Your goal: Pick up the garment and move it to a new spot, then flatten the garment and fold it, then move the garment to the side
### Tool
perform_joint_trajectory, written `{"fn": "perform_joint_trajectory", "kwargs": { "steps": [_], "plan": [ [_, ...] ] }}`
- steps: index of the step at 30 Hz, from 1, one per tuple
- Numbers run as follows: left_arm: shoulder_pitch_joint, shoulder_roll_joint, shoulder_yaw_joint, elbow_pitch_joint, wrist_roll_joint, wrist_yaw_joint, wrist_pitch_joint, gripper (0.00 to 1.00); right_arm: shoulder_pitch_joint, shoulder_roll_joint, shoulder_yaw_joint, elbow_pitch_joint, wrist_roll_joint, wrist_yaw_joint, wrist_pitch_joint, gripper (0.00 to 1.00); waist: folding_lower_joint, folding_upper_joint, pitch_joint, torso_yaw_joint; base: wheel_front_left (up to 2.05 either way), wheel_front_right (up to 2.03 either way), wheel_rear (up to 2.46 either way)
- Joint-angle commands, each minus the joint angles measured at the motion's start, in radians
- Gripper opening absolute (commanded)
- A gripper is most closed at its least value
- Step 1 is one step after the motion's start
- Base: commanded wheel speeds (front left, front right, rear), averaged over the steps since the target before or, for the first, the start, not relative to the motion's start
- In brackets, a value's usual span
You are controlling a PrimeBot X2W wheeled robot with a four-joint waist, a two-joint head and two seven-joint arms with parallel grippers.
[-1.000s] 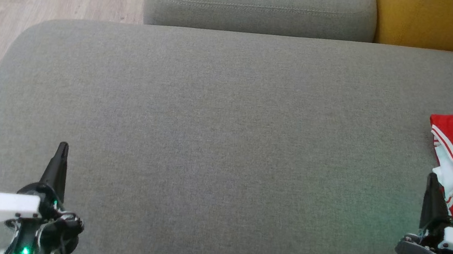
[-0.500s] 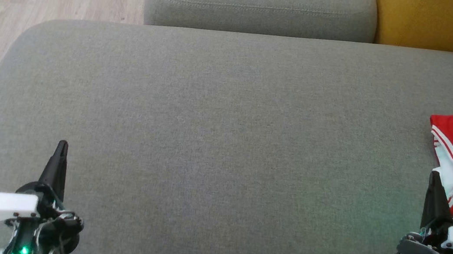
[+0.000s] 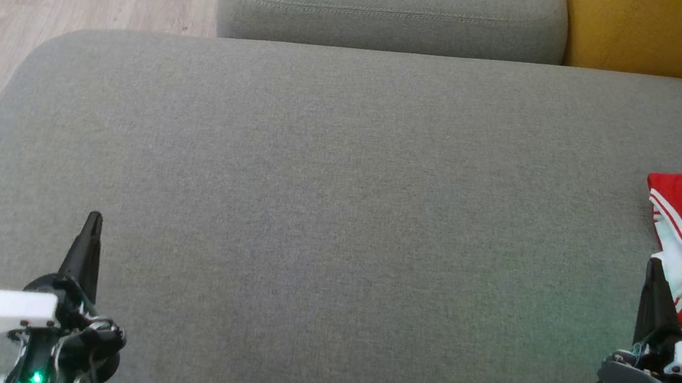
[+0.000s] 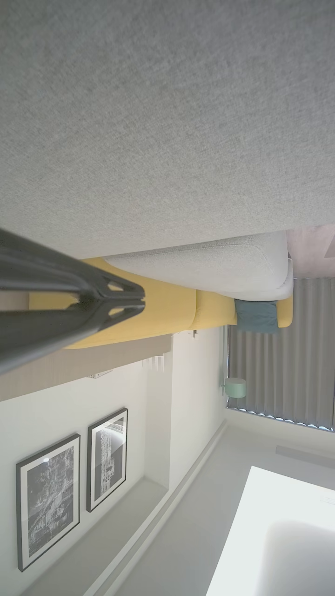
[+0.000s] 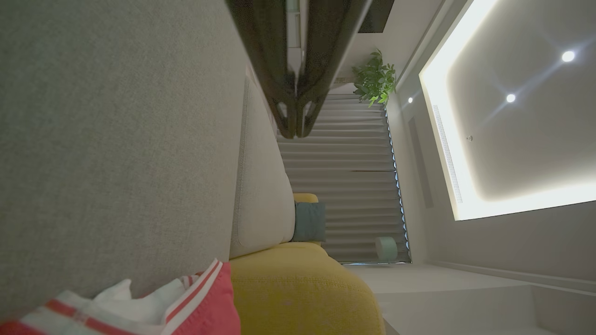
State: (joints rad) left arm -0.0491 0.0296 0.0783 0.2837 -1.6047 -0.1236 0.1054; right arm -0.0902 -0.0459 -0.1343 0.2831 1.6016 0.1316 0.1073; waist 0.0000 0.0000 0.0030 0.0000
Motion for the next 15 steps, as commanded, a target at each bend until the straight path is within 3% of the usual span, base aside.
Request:
{"fn": "perform_joint_trajectory", "kwargs": {
  "steps": [1, 15],
  "plan": [
    [-0.059, 0.021, 0.035, -0.038, -0.004, -0.007, 0.008, 0.00, -0.018, -0.004, 0.020, -0.038, 0.007, -0.001, 0.006, 0.00, 0.0000, 0.0000, 0.000, 0.000, 0.00, 0.00, 0.00],
    [-0.059, 0.021, 0.035, -0.038, -0.004, -0.007, 0.008, 0.00, -0.018, -0.004, 0.021, -0.038, 0.007, -0.001, 0.006, 0.00, 0.0000, 0.0000, 0.000, 0.000, 0.00, 0.00, 0.00]
  ]
}}
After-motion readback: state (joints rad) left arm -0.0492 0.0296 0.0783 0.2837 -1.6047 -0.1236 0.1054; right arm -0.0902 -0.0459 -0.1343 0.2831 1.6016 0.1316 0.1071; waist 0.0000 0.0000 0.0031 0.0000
